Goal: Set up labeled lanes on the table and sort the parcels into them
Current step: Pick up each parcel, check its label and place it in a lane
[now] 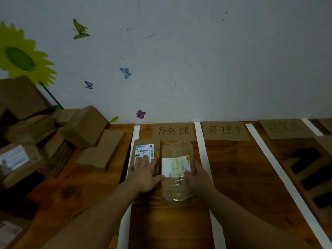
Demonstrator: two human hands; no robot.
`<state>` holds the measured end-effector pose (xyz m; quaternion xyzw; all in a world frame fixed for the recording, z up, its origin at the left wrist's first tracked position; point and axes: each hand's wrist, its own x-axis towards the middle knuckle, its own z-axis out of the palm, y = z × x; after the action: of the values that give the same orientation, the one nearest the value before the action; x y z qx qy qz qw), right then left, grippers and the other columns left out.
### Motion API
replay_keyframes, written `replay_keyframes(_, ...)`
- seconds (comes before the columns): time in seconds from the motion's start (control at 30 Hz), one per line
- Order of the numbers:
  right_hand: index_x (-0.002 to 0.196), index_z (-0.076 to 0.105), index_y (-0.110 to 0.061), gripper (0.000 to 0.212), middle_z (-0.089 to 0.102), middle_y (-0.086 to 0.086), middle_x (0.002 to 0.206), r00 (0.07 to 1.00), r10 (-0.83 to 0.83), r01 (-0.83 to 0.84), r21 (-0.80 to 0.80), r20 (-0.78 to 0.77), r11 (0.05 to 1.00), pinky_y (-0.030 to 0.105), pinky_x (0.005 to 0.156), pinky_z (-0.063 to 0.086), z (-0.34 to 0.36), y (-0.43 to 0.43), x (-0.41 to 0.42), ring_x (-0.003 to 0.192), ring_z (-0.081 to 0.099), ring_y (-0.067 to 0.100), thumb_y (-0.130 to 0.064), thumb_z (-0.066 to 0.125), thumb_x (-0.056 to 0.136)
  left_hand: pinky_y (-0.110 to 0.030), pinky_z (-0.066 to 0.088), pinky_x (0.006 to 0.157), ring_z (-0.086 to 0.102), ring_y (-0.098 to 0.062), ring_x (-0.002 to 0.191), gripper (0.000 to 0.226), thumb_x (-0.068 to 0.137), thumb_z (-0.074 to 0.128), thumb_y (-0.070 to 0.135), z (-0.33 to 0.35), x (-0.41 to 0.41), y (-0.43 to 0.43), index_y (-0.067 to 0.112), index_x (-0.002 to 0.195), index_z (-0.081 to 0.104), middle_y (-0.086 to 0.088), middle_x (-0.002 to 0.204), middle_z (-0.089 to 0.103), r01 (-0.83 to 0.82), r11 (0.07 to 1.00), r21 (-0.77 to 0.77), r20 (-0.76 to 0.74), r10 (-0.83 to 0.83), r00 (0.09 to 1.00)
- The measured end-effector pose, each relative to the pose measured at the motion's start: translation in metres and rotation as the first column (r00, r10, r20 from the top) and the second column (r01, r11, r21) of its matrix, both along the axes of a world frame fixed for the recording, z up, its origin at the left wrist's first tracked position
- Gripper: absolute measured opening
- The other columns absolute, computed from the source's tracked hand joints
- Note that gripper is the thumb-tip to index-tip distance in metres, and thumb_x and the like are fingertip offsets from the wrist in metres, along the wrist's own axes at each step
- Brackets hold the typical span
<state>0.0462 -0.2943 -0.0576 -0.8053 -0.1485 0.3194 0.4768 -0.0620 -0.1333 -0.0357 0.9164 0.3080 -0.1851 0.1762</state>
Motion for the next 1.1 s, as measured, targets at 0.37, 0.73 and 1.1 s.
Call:
replay_keyframes(0.37, 0.134, 0.040, -0.020, 0.035, 0.057, 0.001, 0.127, 0.997, -0.047, 0.055, -0.150, 0.057, 0.987, 0.026, 0.081, 0.045, -0.051, 0.008, 0.010, 0.112, 0.057, 0.019, -0.022, 0.045, 0.100, -0.058, 0.006, 0.113, -0.016, -0.029, 0.144, 0.082, 0.086, 0.046, 0.063, -0.019, -0.002, 0.019, 0.039, 0.149, -0.001, 0.003, 0.158, -0.014, 0.034, 0.998, 0.052, -0.024, -0.033, 0.999)
replay_keyframes(0.73, 0.133, 0.042, -0.026, 0.050, 0.046, -0.003, 0.129, 0.899, 0.301, -0.223, -0.257, 0.320, 0.940, 0.040, 0.107, 0.037, 0.043, 0.076, -0.022, 0.129, 0.042, 0.023, -0.044, 0.057, 0.088, -0.053, 0.002, 0.115, -0.012, -0.023, 0.146, 0.083, 0.085, 0.044, 0.065, 0.043, -0.077, 0.063, 0.037, 0.150, 0.000, 0.001, 0.159, -0.009, -0.149, 0.986, 0.075, 0.078, 0.143, 0.987)
replay_keyframes(1.1, 0.144, 0.037, -0.018, 0.054, 0.040, 0.005, 0.144, 0.701, 0.652, -0.628, -0.184, 0.288, 0.756, 0.025, 0.078, 0.046, 0.115, 0.225, -0.235, 0.104, 0.058, 0.022, -0.038, 0.052, 0.096, -0.056, 0.005, 0.114, -0.010, -0.025, 0.146, 0.075, 0.089, 0.047, 0.056, 0.107, -0.322, 0.185, 0.034, 0.150, 0.009, -0.001, 0.160, -0.005, -0.342, 0.899, 0.272, 0.192, 0.298, 0.935)
